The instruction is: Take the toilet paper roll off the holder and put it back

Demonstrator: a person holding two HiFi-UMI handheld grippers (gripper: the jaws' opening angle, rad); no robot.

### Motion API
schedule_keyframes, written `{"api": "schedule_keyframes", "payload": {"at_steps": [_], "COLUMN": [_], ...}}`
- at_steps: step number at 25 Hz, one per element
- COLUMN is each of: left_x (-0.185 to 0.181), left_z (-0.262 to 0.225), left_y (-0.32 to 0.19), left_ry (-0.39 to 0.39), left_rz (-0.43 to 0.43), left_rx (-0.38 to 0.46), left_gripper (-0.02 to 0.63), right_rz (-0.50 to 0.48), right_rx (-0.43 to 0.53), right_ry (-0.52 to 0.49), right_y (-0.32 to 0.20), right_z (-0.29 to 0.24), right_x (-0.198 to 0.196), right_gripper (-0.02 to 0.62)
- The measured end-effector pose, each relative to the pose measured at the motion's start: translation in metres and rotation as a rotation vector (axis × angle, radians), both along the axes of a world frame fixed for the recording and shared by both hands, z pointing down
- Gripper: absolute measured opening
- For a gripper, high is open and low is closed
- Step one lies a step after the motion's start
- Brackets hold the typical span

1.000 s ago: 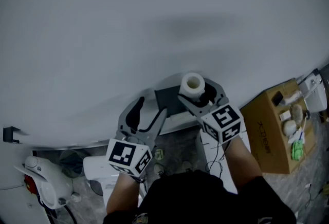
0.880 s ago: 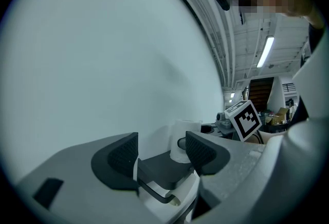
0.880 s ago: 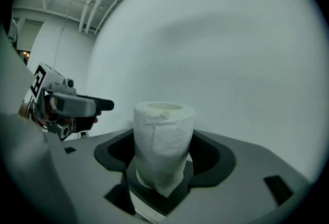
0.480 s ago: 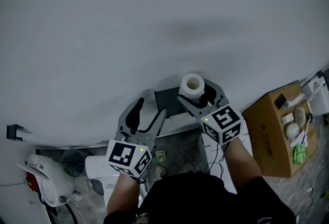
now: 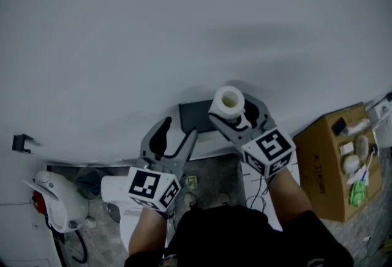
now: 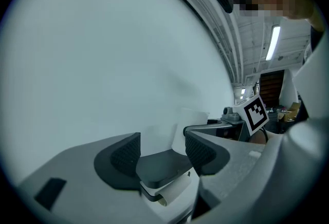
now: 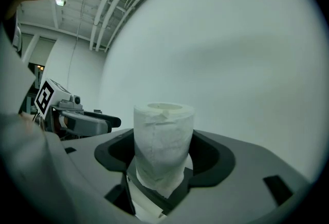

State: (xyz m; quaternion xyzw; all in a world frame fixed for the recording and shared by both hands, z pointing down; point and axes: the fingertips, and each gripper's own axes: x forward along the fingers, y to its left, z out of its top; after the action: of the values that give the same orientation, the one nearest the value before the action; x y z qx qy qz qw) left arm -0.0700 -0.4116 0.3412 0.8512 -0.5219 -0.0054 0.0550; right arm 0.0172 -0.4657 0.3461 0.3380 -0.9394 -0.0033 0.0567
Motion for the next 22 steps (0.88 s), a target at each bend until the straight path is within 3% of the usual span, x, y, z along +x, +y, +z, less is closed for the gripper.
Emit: {"api": "schedule_keyframes", "payload": {"at_steps": [5,10,12,17,22], "left_x": [-0.003,-0.023,-0.036,-0.069,-0.093], "left_z": [0.004,-0.002,-0.007,-0.012,-0.003], "left_y": [0.017,0.042,0.055,0.085,0.110], "left_ry": [0.000,0.000,-0.003,0.004,0.027], "left_rz": [-0.094,-0.213,-0.258,-0.339,-0.345], "left_rx": [-0.011,-0.003,0.006,0.015,0.009], "left_gripper": [0.227,0.039,0.005,0.005,0.005], "right_rz": [-0.102,-0.214,-0.257,-0.336,-0.344], "right_rx": [0.009,0.015,0.021,0.032,-0.008], "right_ry": [-0.036,-0.047,-0.055,-0.059,-0.057], "right_y": [0.013,0.032,0.042,0.070,0.091], "right_z": [-0.003,-0.010,-0.017,-0.024,-0.011], "right_x": [-0.007,-0.033,-0.048,-0.081,-0.108], "right_gripper": [0.310,0.309,0.308,0.308,0.308]}}
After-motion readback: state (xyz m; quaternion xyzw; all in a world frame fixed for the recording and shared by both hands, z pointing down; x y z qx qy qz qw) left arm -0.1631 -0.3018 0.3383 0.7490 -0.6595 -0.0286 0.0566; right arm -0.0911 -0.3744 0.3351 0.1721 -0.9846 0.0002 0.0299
